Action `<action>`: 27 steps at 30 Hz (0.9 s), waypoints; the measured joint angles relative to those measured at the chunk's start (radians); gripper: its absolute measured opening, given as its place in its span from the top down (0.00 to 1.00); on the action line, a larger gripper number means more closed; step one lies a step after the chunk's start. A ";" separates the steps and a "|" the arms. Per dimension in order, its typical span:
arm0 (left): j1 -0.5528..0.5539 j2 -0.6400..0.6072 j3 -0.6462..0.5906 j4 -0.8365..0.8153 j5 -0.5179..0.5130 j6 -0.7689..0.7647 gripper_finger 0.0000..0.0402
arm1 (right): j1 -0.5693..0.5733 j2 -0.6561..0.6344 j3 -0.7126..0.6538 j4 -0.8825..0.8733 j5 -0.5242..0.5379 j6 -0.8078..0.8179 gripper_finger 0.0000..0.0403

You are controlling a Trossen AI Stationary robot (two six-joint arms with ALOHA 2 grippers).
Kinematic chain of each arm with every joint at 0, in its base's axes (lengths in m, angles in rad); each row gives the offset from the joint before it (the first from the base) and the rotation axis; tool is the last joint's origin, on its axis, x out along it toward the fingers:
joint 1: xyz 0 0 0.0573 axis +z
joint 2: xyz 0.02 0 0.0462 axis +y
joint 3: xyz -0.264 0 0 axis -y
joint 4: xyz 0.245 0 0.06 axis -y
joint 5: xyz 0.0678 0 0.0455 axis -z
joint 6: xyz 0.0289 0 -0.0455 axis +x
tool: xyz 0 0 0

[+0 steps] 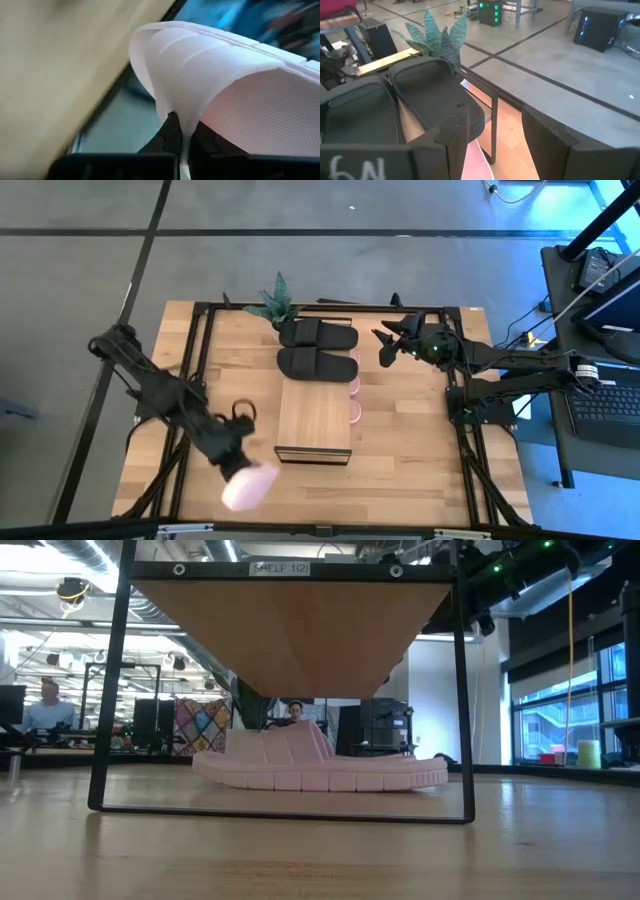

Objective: Pick and place slides into the shelf
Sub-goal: Put the pink slide under the shelf

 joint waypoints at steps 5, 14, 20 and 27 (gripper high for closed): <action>0.034 -0.081 0.003 0.155 -0.281 0.343 1.00 | 0.000 0.000 0.000 0.001 0.000 0.051 0.55; 0.232 -0.100 0.004 0.208 -0.518 0.923 1.00 | 0.000 0.000 0.000 0.005 0.000 0.226 0.55; 0.388 -0.093 0.002 0.357 -0.789 1.252 1.00 | 0.000 0.000 0.000 0.066 -0.081 0.308 0.55; 0.538 -0.052 0.003 0.492 -1.129 1.589 1.00 | 0.036 -0.001 0.039 0.216 -0.236 0.457 0.55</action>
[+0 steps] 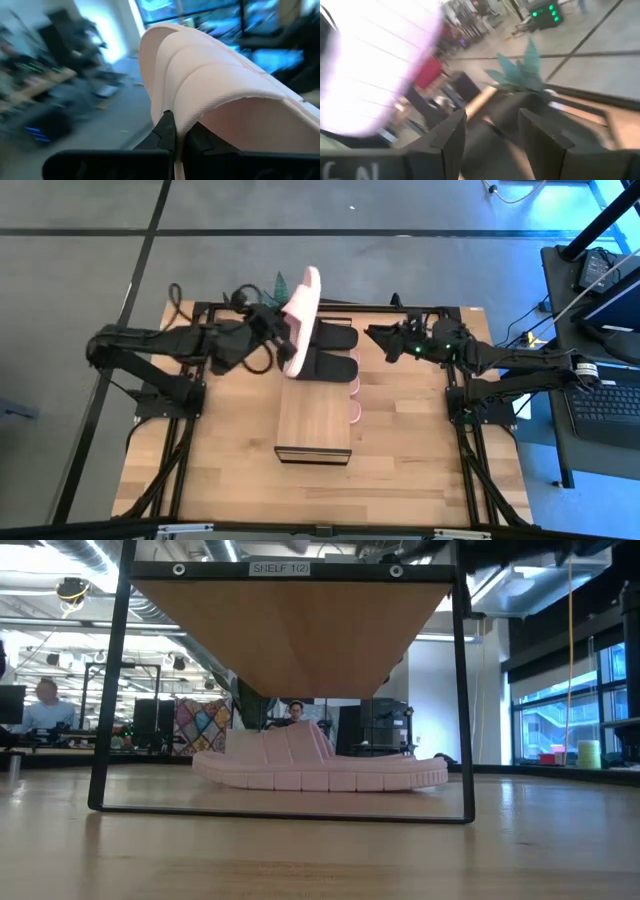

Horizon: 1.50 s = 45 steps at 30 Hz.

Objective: Pick and place slides into the shelf
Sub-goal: Put the pink slide under the shelf

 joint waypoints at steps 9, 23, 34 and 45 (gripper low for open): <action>0.125 0.204 0.063 0.245 -0.148 0.377 1.00 | 0.128 0.055 0.156 -0.006 0.016 -0.089 0.55; 0.159 0.388 0.304 0.239 -0.205 0.602 1.00 | 0.256 0.309 0.377 -0.164 0.347 -0.127 0.55; 0.161 0.389 0.304 0.186 -0.215 0.600 1.00 | 0.255 0.353 0.410 -0.165 0.263 -0.115 0.55; 0.161 0.389 0.303 0.183 -0.221 0.599 1.00 | 0.259 0.358 0.410 -0.167 0.308 -0.029 0.48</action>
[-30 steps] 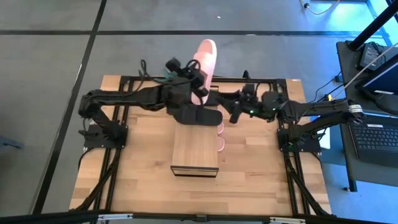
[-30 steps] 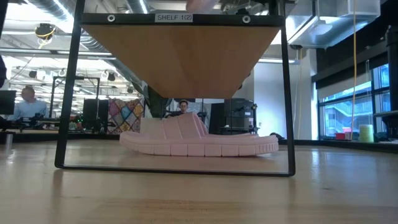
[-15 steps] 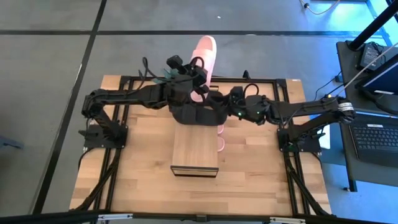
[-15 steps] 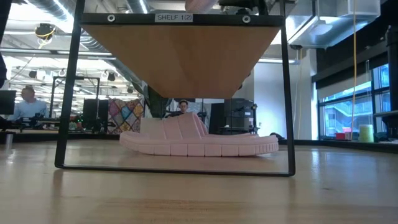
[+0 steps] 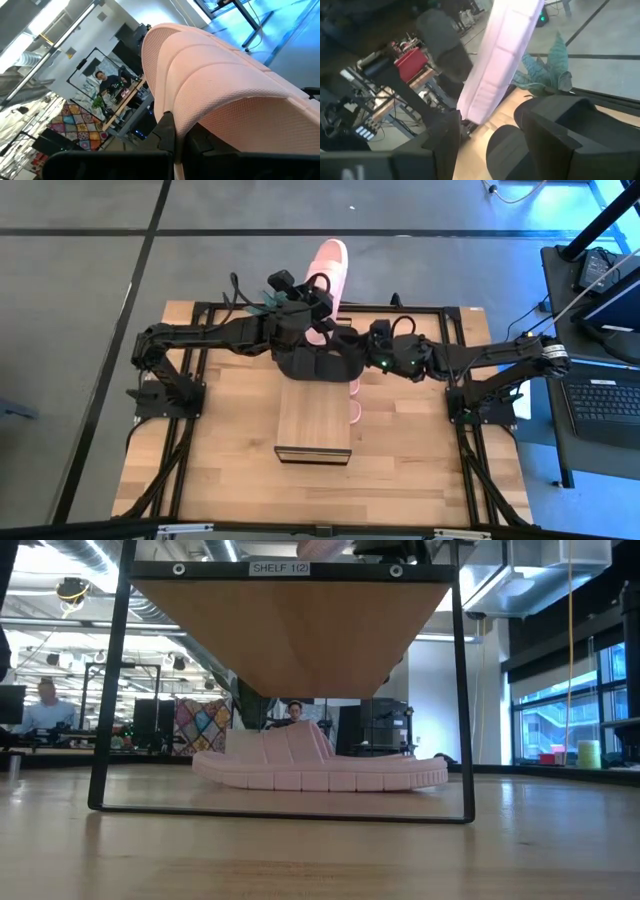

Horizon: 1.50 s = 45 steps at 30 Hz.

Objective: Pick and place slides into the shelf
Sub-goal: Put the pink slide under the shelf

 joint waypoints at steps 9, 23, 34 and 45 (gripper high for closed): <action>-0.003 0.000 0.000 0.000 0.000 0.001 1.00 | 0.001 0.013 0.000 0.036 -0.046 -0.092 0.40; -0.005 0.000 0.000 0.000 0.000 0.001 1.00 | 0.000 0.037 0.000 0.077 -0.044 -0.053 0.20; -0.014 0.000 0.000 0.000 -0.002 0.003 1.00 | -0.020 0.119 0.000 0.237 -0.028 -0.059 0.21; -0.034 0.000 -0.001 0.000 -0.001 0.002 1.00 | -0.039 0.133 0.000 0.243 -0.020 -0.052 0.40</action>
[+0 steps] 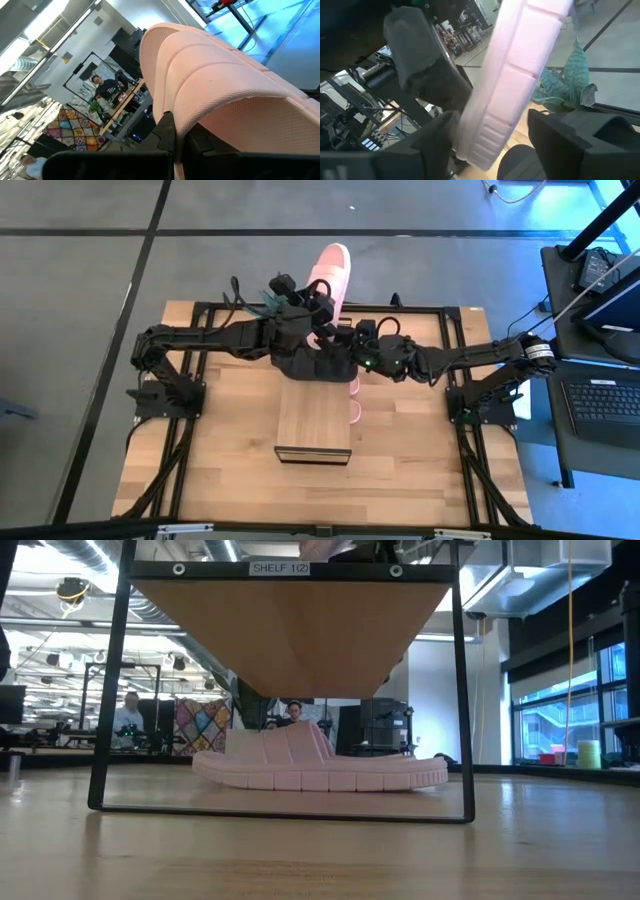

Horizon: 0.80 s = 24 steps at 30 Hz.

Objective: Pick and place slides into the shelf
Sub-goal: Put the pink slide under the shelf

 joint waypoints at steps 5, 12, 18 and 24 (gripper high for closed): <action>0.000 -0.001 0.000 0.001 -0.001 0.000 0.95 | -0.001 0.000 0.000 -0.005 0.001 -0.016 0.60; -0.012 -0.002 0.000 0.003 -0.002 0.073 0.86 | -0.002 0.000 -0.001 -0.007 0.004 -0.060 0.80; -0.033 -0.010 0.000 0.015 -0.001 -0.007 0.74 | -0.001 -0.001 -0.001 -0.003 -0.003 -0.066 0.80; -0.072 -0.019 0.025 0.021 0.011 0.014 0.50 | 0.000 -0.003 -0.001 0.000 -0.012 -0.089 0.81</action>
